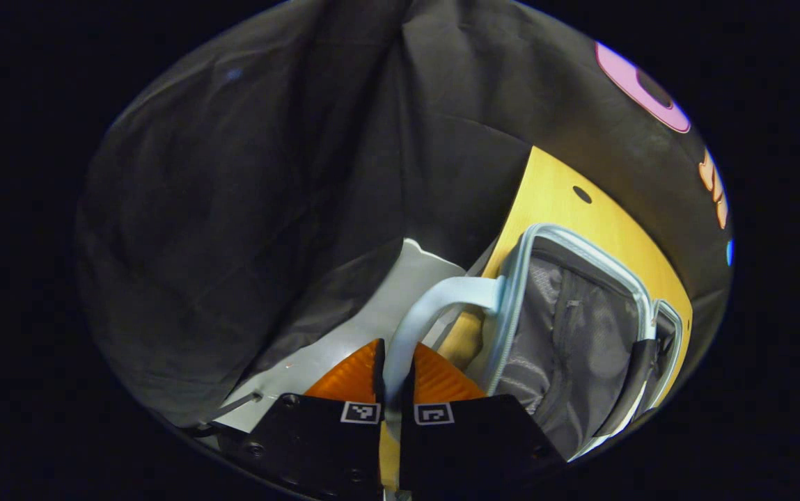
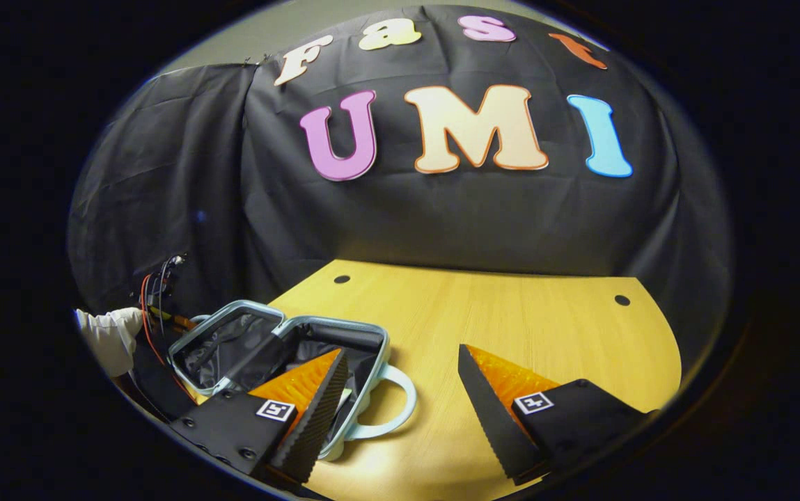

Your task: First open the suitcase, pack the skin care products into it, and then close the suitcase.

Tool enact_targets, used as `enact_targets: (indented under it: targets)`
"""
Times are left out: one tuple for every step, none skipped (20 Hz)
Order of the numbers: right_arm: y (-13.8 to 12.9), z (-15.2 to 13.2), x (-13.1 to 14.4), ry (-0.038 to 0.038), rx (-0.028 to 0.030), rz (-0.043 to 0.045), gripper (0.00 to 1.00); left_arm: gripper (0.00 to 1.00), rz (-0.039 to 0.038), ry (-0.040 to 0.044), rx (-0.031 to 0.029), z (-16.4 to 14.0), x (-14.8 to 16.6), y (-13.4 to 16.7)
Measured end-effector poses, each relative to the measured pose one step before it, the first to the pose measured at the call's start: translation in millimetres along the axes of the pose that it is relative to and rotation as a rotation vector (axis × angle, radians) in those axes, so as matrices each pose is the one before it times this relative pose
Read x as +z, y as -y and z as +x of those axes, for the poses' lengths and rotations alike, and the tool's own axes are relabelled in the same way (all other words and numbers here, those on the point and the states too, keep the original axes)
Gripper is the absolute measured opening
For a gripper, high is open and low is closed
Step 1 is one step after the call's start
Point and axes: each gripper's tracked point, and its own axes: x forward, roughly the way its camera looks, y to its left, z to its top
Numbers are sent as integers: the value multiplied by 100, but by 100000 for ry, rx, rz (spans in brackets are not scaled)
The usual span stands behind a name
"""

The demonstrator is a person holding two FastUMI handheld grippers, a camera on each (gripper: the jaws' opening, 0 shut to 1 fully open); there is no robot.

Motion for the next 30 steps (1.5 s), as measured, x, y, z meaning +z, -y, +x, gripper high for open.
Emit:
enact_targets:
  targets:
    - [328,-443,224,2150,592,139,98,2,2305,3202,1342,-1266,850,238]
    - [604,-620,396,2146,-199,-249,98,1,1178,3546,970,-1490,1156,327]
    - [423,-566,323,1960,1137,443,98,1,1246,2563,306,-1971,1285,531]
    - [248,-528,146,1189,1877,710,98,1,1515,4658,752,-2065,1600,546]
    - [377,-460,-124,225,2104,232,98,1,1335,2305,169,-1972,1299,961]
    - [726,-583,178,299,1166,-120,98,0,1400,4123,-72,-2133,1877,1156]
    - [320,-785,-88,374,937,517,98,0,1226,2713,-585,-2263,1088,966]
    - [642,-702,451,982,1378,864,98,0,1652,2587,-947,-1924,1213,1151]
    - [857,-522,566,1139,403,603,93,0,1374,2532,-230,-1676,883,1199]
    - [831,-488,538,981,347,452,98,0,2206,2714,-2097,-1488,996,1558]
    - [642,-434,530,900,700,399,98,0,1785,2371,-971,-1438,1075,1280]
    - [714,-490,646,1336,374,-25,98,0,1649,972,-1708,-925,918,1333]
    - [791,-389,492,1153,263,-340,98,0,1083,1706,-1467,-1183,936,1102]
    - [690,-453,518,1257,177,-37,98,0,155,1010,-1632,-1040,693,1346]
    - [559,-341,426,1105,351,120,98,0,295,1323,-2339,-667,500,1484]
    - [615,-369,432,1198,-41,197,98,0,441,1255,-2299,-388,326,1546]
    - [594,-300,266,623,-158,586,98,0,649,855,-1805,-223,172,1794]
    - [417,-306,226,344,341,787,98,0,754,1082,-2866,-305,-208,2259]
    - [420,-368,235,322,-15,318,98,0,-116,1296,-2344,-712,248,2402]
    - [510,-402,217,516,-335,-424,98,0,-178,500,-3118,-324,28,2088]
    - [688,-379,385,639,-566,-609,98,0,-415,1711,-2650,-157,-180,1935]
    - [624,-434,278,495,-623,-409,98,0,559,483,-2816,41,-367,1752]
    - [487,-327,107,174,-608,-69,98,0,-83,1641,-2136,72,-380,1567]
    - [505,-465,171,3,-492,123,98,0,-135,-218,-2832,302,-437,1789]
    - [455,139,232,-187,-348,-72,98,0,-986,306,-2484,188,-545,1591]
    - [432,-246,235,69,-218,-225,98,0,-813,-639,-2674,303,-625,1591]
    - [411,-360,162,-138,-253,-690,98,0,-602,-595,-2051,306,-748,1361]
    - [500,-376,102,-230,-331,-998,98,0,-428,82,-1783,461,-703,1296]
    - [454,-401,45,-241,-354,-815,98,0,145,-935,-1174,460,-901,1177]
    - [438,-379,44,-390,-247,-619,98,0,-212,-815,-1999,443,-898,1144]
